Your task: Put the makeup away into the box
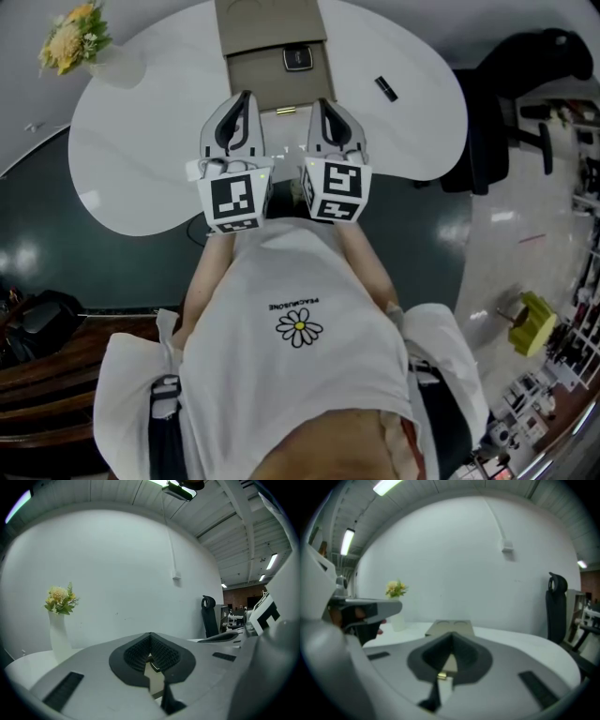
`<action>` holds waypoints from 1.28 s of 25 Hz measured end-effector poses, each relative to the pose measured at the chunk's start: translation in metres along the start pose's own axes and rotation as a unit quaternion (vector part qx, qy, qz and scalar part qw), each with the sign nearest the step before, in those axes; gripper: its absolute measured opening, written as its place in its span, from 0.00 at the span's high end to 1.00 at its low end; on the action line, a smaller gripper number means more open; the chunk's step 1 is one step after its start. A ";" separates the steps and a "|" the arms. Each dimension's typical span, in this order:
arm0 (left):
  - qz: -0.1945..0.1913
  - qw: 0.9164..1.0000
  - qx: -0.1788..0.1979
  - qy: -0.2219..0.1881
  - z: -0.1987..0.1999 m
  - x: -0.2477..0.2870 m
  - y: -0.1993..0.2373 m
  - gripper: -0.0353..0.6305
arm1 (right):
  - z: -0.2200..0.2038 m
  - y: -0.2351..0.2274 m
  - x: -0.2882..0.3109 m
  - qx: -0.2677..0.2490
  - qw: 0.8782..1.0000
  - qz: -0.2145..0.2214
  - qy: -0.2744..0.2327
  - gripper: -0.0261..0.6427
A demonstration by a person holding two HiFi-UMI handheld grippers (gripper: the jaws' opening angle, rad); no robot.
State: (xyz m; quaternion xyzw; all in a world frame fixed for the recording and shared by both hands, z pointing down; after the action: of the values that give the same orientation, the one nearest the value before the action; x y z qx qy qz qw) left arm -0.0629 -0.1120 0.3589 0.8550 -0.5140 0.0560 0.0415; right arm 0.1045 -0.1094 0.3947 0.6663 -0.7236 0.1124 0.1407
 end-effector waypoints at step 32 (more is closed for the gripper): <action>0.046 0.997 0.023 0.056 0.004 0.028 -0.040 0.92 | -0.110 -0.217 0.132 -0.074 0.967 0.049 0.239 0.66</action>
State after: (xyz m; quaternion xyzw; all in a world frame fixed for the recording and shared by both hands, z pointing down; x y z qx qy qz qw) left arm -0.0139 -0.1183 0.3578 0.8264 -0.5486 0.1171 0.0482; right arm 0.3169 -0.2130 0.5384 0.5713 -0.7074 0.2215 0.3523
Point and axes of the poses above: the fingertips, and each gripper's own axes: x forward along the fingers, y to its left, z out of its top, the point moved 9 cm from there along -x, backward along the fingers, and after that the axes turned 10 degrees about -z, right-handed, at the moved point
